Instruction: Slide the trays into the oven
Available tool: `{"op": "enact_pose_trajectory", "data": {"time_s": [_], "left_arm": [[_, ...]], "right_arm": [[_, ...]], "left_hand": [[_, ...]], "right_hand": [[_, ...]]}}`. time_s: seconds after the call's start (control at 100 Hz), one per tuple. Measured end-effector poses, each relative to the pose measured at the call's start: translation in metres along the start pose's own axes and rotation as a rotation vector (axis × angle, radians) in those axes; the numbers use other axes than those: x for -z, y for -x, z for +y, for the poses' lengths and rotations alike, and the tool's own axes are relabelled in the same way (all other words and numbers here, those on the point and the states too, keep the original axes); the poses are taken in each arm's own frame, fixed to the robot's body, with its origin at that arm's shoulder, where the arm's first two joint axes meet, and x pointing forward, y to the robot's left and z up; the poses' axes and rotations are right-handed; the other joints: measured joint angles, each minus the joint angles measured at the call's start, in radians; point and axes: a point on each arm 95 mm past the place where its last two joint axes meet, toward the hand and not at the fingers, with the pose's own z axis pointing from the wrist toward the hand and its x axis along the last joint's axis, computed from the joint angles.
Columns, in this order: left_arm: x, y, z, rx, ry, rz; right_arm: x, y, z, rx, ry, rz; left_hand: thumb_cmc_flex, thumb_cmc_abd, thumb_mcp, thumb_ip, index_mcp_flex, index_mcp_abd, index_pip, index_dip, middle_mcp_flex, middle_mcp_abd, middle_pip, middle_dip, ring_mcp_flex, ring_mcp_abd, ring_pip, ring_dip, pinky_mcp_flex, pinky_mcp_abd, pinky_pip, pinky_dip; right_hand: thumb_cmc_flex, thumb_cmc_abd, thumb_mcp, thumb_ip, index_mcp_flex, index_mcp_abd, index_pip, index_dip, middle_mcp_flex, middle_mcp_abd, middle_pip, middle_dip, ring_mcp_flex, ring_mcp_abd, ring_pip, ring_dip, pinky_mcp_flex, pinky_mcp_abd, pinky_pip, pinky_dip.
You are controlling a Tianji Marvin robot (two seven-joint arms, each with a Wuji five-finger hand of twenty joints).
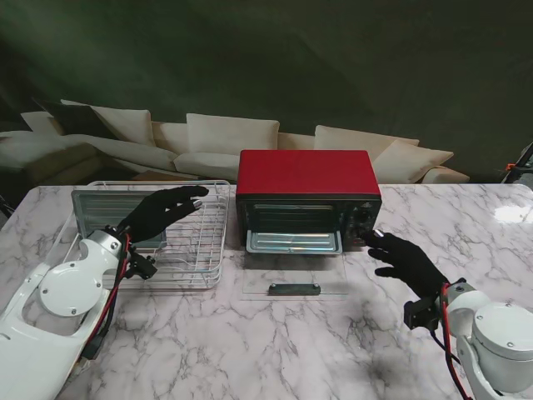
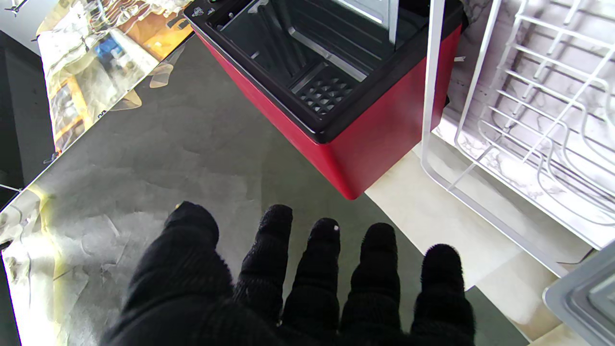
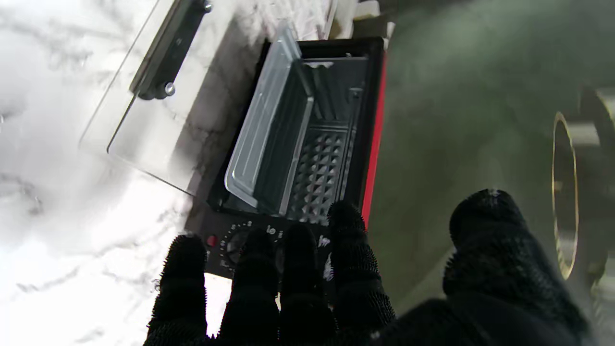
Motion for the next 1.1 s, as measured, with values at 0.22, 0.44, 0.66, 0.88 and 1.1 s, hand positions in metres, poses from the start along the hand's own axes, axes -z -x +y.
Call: {"op": "enact_pose_trajectory", "data": {"time_s": [0.22,0.44,0.66,0.88,1.1], "left_arm": [[0.001,0.001,0.001,0.014,-0.015,0.000],[0.003,0.005,0.005,0.033,-0.034,-0.004],[0.005,0.009,0.008,0.038,-0.036,-0.008],[0.007,0.011,0.009,0.046,-0.040,-0.004],[0.009,0.011,0.009,0.046,-0.043,-0.001]], "right_arm": [[-0.009,-0.013,-0.033,0.320,-0.038,0.085],[-0.027,-0.026,-0.069,0.577,-0.073,0.171],[-0.043,-0.031,-0.100,0.722,-0.242,0.151],[-0.067,-0.020,-0.116,0.850,-0.292,0.094],[-0.089,-0.004,-0.119,0.960,-0.298,0.035]], "left_hand": [[0.000,0.000,0.000,0.000,0.000,0.000,0.000,0.000,0.000,0.000,0.000,0.000,0.000,0.000,0.000,0.000,0.000,0.000,0.000,0.000],[0.000,0.000,0.000,0.000,0.018,0.000,0.000,0.000,0.000,0.009,0.000,0.000,0.000,0.001,0.000,0.001,0.000,0.000,0.000,0.000],[0.000,0.000,0.000,0.000,0.018,0.001,0.000,0.000,0.000,0.010,0.000,0.000,0.000,0.001,0.000,0.001,0.000,0.000,0.000,0.000],[0.000,0.000,0.000,0.000,0.018,0.001,0.000,0.000,0.000,0.010,0.000,0.000,0.000,0.001,0.000,0.001,0.000,0.000,0.000,0.000],[0.000,0.000,0.000,0.000,0.018,0.001,0.000,0.000,0.000,0.010,0.000,0.000,0.000,0.002,0.000,0.001,0.000,0.000,0.000,0.000]], "right_hand": [[0.000,-0.001,0.000,0.000,-0.006,0.013,-0.036,-0.079,0.003,-0.002,-0.068,-0.026,-0.028,-0.029,-0.021,-0.059,0.016,-0.081,-0.149,-0.084],[0.000,-0.003,0.013,0.000,-0.003,0.029,0.030,-0.089,0.014,0.012,0.020,0.012,0.007,0.027,-0.003,-0.058,0.066,-0.081,-0.082,-0.084],[-0.020,-0.005,0.117,0.000,-0.002,0.041,0.044,-0.082,0.016,0.025,0.055,0.022,0.035,0.041,0.019,-0.043,0.051,-0.081,0.126,-0.139],[-0.033,-0.005,0.160,0.000,-0.001,0.051,0.045,-0.036,0.029,0.037,0.113,0.054,0.035,0.042,0.046,-0.043,0.026,-0.095,0.237,-0.214],[-0.056,-0.005,0.160,0.000,-0.001,0.069,0.025,-0.036,0.028,0.038,0.125,0.057,0.035,0.042,0.060,-0.026,-0.001,-0.117,0.250,-0.245]]}}
